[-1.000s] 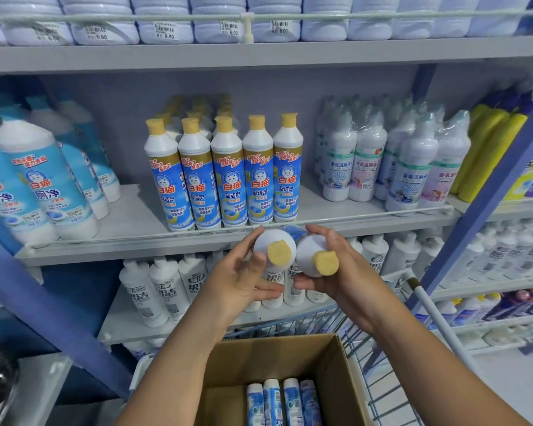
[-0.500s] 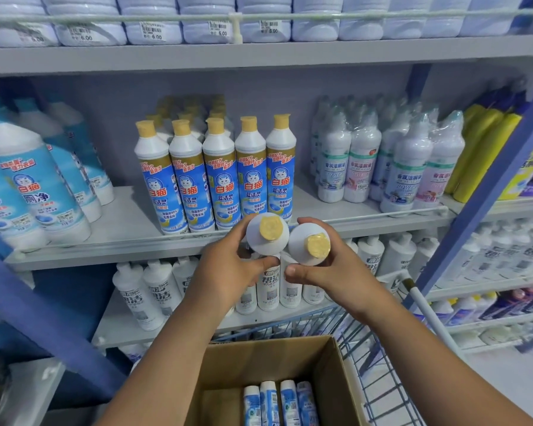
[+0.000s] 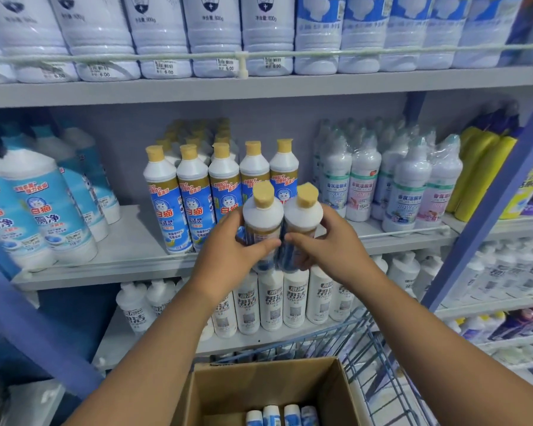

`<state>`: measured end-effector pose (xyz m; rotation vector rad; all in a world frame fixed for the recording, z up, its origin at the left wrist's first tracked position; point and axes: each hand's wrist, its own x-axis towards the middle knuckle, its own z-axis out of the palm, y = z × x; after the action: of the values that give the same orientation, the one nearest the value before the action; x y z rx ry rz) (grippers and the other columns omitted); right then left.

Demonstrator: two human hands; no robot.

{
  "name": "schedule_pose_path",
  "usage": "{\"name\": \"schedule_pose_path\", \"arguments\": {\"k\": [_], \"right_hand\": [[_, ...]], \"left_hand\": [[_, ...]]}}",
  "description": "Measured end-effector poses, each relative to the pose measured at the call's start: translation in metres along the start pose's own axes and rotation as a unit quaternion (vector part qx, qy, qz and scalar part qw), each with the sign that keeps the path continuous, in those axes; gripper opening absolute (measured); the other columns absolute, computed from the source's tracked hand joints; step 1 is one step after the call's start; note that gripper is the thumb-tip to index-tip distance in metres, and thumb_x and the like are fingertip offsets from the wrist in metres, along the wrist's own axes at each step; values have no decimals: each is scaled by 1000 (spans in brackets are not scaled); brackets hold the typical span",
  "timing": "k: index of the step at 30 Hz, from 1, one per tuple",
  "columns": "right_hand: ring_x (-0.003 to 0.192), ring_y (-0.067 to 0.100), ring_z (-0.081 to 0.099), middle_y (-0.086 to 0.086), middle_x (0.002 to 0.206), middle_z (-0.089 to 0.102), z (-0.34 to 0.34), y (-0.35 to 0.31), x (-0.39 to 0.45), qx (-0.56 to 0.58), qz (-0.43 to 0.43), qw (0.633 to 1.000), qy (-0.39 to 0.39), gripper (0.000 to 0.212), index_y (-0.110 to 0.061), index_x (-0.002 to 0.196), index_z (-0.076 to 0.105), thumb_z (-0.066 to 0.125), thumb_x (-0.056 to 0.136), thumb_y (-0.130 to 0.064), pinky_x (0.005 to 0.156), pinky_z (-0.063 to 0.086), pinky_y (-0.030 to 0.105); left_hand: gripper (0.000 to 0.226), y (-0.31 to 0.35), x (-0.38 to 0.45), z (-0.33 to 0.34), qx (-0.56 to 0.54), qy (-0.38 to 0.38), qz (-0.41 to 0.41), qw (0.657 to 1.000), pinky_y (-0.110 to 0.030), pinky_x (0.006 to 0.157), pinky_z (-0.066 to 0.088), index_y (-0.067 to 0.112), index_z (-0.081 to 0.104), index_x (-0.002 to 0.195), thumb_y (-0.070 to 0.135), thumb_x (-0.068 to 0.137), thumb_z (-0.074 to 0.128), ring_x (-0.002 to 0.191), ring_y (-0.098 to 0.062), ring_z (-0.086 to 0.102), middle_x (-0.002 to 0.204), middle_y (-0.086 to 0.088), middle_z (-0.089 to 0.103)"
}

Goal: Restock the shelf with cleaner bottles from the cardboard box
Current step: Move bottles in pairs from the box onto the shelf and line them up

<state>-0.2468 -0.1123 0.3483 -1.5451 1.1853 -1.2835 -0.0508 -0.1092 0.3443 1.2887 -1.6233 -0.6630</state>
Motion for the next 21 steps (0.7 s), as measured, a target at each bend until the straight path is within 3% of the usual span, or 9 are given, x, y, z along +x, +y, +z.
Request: {"name": "schedule_pose_path", "arguments": {"k": [3,7,13,15,18,21], "right_hand": [[62,41,70,-3,119,66,-3,-19,14,11,-1,1000,0,51,-18,126,51,79,84,-13,57,61,51],[64,44,69,-2,118,67,-7,-40,31,27,-21,999,-4,45,-17,122,52,78,86,-12,59,61,51],[62,25,69,0,117,67,-8,-44,47,12,-17,1000,-11,45,-28,125,58,78,86,-20,55,58,37],[73,21,70,-1,116,68,-8,-40,51,-17,-24,1000,0,44,-33,123,62,80,84,-28,57,53,31],[99,17,66,-1,114,68,-8,-34,58,-52,-33,998,18,44,-37,115,70,82,73,-45,79,55,37],[99,17,65,1,109,70,-11,-31,62,-55,-26,998,20,35,-31,109,73,83,77,-39,85,56,36]], "left_hand": [[58,14,14,-11,25,18,12,999,-33,82,55,48,53,121,50,71,83,86,-5,64,109,20,69],[56,36,32,-23,32,24,12,999,-35,88,55,44,55,121,44,74,85,102,-3,64,113,21,66],[44,46,48,-22,88,51,19,995,-20,71,48,28,63,110,41,74,85,92,-5,61,103,15,63],[46,44,52,-20,109,54,13,993,-27,74,54,27,62,112,44,74,83,94,-9,64,107,12,66],[50,43,58,-18,139,54,4,989,-40,83,57,26,61,112,48,72,82,98,-13,64,111,8,65],[49,47,62,-17,164,52,-1,985,-43,82,57,24,61,107,47,70,83,94,-16,64,107,5,62]]}}
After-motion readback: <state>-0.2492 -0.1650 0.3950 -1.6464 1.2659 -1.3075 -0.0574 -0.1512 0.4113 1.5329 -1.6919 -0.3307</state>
